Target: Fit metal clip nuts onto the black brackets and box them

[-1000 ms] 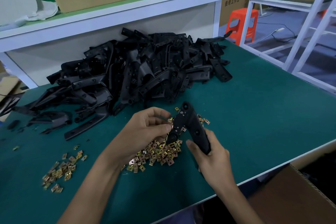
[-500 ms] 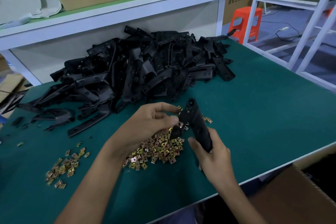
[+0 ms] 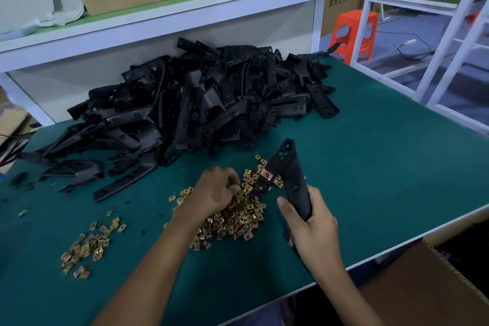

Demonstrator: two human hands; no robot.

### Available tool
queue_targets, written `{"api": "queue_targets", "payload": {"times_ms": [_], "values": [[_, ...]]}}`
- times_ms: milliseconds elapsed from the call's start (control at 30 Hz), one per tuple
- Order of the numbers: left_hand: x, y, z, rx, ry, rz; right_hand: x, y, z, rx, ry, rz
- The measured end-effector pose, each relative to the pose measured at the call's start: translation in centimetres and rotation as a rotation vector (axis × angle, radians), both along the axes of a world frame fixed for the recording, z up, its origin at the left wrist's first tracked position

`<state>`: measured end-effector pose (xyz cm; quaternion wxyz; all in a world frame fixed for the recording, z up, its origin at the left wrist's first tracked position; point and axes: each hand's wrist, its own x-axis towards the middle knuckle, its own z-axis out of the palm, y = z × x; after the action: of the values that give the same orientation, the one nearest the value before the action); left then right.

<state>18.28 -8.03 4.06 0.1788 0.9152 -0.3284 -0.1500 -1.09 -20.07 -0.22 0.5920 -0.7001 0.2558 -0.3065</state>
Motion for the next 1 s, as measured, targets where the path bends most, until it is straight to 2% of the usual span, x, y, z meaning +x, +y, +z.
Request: {"api": "queue_targets", "payload": {"times_ms": [133,233,333,433,1000], "values": [[-0.6,0.1,0.7,-0.032,0.066,0.021,-0.2,0.0,0.0,-0.002,-0.001,0.016],[-1.7,0.4,2.2,-0.304,0.119,0.11,-0.1,0.0,0.0,-0.023,0.0,0.036],[-3.1,0.4,4.8,-0.619,0.337,0.139,-0.1,-0.1,-0.2,-0.05,0.007,0.055],[-4.3,0.4,6.8,-0.771,0.432,0.071,-0.2,0.0,-0.2,-0.056,0.002,0.072],[-5.5,0.4,8.4,-0.801,0.533,-0.009,-0.1,0.1,-0.3,-0.095,0.068,0.073]]}}
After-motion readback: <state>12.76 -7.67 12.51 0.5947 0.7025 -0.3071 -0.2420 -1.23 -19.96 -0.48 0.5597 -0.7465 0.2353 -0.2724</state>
